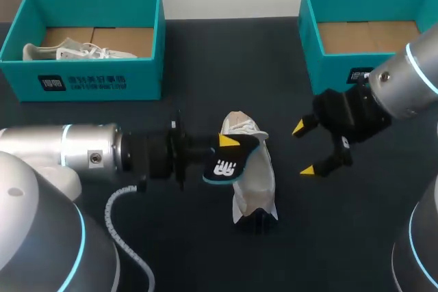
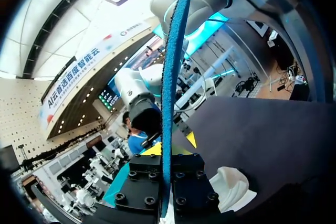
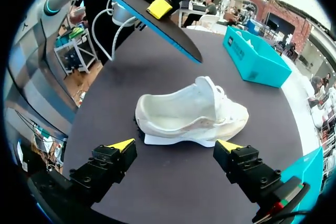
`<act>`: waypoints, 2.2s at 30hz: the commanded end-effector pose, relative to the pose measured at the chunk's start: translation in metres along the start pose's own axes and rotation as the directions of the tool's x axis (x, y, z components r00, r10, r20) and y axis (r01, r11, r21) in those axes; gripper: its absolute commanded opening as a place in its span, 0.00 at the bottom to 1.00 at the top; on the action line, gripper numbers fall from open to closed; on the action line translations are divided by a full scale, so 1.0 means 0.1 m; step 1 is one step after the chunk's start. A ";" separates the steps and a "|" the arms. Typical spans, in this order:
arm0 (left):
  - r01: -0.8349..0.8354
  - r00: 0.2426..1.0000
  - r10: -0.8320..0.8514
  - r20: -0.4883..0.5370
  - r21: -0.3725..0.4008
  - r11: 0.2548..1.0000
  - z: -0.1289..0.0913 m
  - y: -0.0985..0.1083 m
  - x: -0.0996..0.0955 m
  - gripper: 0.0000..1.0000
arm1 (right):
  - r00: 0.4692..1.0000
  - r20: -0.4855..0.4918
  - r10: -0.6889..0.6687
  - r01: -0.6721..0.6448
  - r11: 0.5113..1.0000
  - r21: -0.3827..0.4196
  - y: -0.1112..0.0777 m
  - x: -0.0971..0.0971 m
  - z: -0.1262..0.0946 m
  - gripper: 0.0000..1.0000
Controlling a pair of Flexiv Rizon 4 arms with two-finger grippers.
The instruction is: Take the shoe out of the shoebox, open the shoe tongue, remove and reinsert the insole, then place the shoe into the shoebox
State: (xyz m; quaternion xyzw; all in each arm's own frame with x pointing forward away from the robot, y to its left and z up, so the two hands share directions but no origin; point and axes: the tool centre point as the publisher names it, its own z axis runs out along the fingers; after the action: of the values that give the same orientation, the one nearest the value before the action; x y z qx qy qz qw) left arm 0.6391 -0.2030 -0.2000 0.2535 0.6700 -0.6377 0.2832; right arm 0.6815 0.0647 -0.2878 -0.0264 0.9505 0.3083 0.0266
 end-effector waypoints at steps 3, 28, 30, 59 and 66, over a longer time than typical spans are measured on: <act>-0.001 1.000 0.001 0.005 -0.005 1.000 0.01 -0.02 0.02 0.00 | 1.000 -0.001 0.001 -0.001 1.000 0.006 0.02 -0.01 0.02 1.00; -0.001 1.000 0.001 0.005 -0.005 1.000 0.01 -0.02 0.02 0.00 | 0.995 0.084 -0.046 0.035 0.991 0.130 0.13 -0.17 0.47 1.00; -0.001 1.000 0.001 0.005 -0.005 1.000 0.01 -0.02 0.02 0.00 | 0.996 0.086 -0.039 0.028 0.992 0.127 0.13 -0.15 0.51 1.00; 0.097 0.995 -0.094 -0.036 0.093 0.991 0.20 -0.01 0.47 0.00 | 0.992 0.124 -0.037 0.017 0.987 0.162 0.00 -0.11 0.51 1.00; 0.120 0.993 -0.117 -0.031 0.129 0.984 0.31 0.16 0.53 0.00 | 0.992 0.124 -0.037 0.017 0.987 0.162 0.00 -0.11 0.51 1.00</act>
State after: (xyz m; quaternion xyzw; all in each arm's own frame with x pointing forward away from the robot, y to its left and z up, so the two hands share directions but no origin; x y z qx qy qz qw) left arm 0.6042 -0.2211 -0.2382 0.2380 0.6524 -0.6843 0.2225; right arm 0.6954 0.0945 -0.3267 -0.0180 0.9684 0.2315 0.0916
